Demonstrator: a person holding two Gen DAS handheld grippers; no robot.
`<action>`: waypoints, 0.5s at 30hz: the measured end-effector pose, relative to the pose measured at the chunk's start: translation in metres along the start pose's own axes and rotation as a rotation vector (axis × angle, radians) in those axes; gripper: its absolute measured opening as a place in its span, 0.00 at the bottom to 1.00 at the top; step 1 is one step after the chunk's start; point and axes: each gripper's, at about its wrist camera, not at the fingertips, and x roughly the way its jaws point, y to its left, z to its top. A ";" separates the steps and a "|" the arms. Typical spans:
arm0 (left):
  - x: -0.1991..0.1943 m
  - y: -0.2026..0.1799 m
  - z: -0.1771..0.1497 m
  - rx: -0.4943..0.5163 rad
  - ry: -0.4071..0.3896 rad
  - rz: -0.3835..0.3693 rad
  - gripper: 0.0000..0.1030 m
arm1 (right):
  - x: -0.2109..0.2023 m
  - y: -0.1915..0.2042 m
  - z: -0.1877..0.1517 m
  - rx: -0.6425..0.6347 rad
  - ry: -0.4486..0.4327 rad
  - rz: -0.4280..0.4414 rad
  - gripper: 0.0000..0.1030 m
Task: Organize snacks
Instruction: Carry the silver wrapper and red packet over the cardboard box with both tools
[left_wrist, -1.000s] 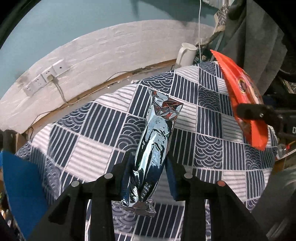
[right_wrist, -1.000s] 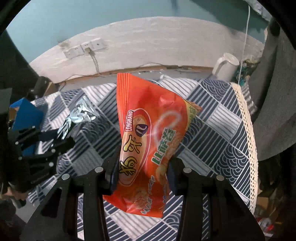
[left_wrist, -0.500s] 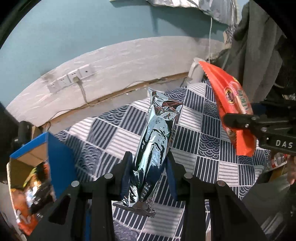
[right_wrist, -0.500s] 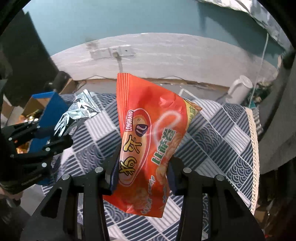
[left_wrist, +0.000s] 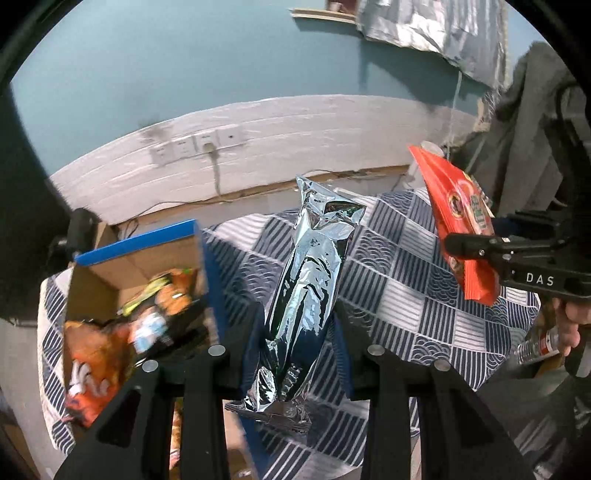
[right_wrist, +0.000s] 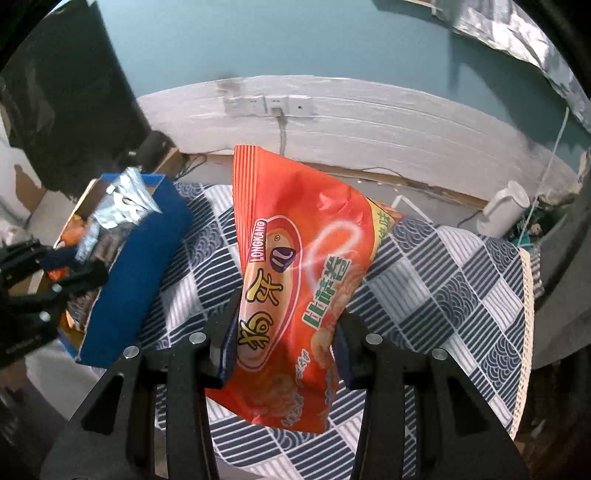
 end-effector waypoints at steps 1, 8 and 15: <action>-0.003 0.007 -0.002 -0.012 -0.001 0.008 0.35 | 0.001 0.004 0.001 -0.005 0.004 0.007 0.40; -0.017 0.067 -0.023 -0.112 -0.007 0.050 0.35 | 0.005 0.045 0.018 -0.050 0.006 0.052 0.40; -0.018 0.107 -0.049 -0.180 0.005 0.090 0.35 | 0.014 0.092 0.034 -0.097 0.022 0.106 0.40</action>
